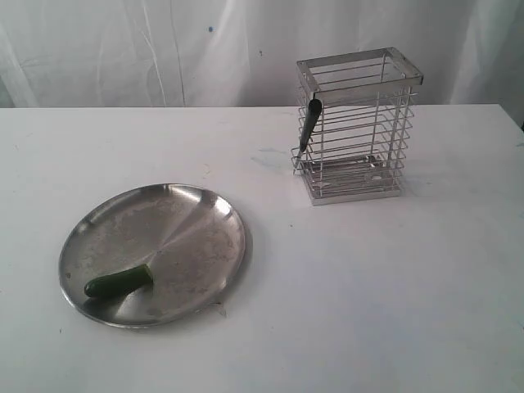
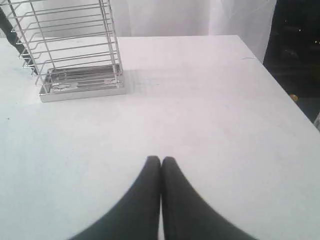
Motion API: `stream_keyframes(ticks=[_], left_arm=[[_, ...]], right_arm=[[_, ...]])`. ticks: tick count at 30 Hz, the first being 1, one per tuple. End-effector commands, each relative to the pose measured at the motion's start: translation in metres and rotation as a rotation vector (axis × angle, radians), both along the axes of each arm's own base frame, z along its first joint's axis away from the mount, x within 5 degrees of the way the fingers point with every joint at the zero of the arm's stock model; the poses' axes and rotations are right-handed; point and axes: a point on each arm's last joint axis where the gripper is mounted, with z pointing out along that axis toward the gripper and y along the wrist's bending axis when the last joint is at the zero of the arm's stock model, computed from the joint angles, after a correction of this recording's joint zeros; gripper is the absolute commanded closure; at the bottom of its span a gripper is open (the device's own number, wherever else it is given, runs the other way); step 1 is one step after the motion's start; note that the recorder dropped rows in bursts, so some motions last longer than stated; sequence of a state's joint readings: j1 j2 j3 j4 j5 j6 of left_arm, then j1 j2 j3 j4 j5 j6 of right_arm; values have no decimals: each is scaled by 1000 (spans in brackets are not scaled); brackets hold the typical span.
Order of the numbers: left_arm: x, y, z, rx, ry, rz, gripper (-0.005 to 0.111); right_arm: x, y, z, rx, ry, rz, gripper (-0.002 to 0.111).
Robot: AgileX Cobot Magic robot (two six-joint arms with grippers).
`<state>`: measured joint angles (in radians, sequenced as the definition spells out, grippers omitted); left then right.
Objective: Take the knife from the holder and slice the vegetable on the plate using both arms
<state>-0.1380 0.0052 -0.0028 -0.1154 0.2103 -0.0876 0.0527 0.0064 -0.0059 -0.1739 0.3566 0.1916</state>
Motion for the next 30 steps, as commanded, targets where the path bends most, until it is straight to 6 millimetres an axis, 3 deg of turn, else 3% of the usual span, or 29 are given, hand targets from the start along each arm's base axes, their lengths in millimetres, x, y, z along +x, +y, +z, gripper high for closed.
stream_keyframes(ticks=[1,3,8,13,22,30], left_arm=[[0,0,-1,-6,-2,-3,107],[0,0,-1,-6,-2,-3,107],[0,0,-1,-6,-2,-3,107],[0,0,-1,-6,-2,-3,107],[0,0,-1,-6,-2,-3,107],[0,0,-1,-6,-2,-3,107]], right_arm=[[0,0,-1,-14,-5,1,108],[0,1,-1,40,-9,-6,108],[2,8,18,446,-196,30,108],[-4,12,55,660,-288,100,108],[-32,9,132,577,-538,196,108],[-49,12,155,377,-505,242,108]])
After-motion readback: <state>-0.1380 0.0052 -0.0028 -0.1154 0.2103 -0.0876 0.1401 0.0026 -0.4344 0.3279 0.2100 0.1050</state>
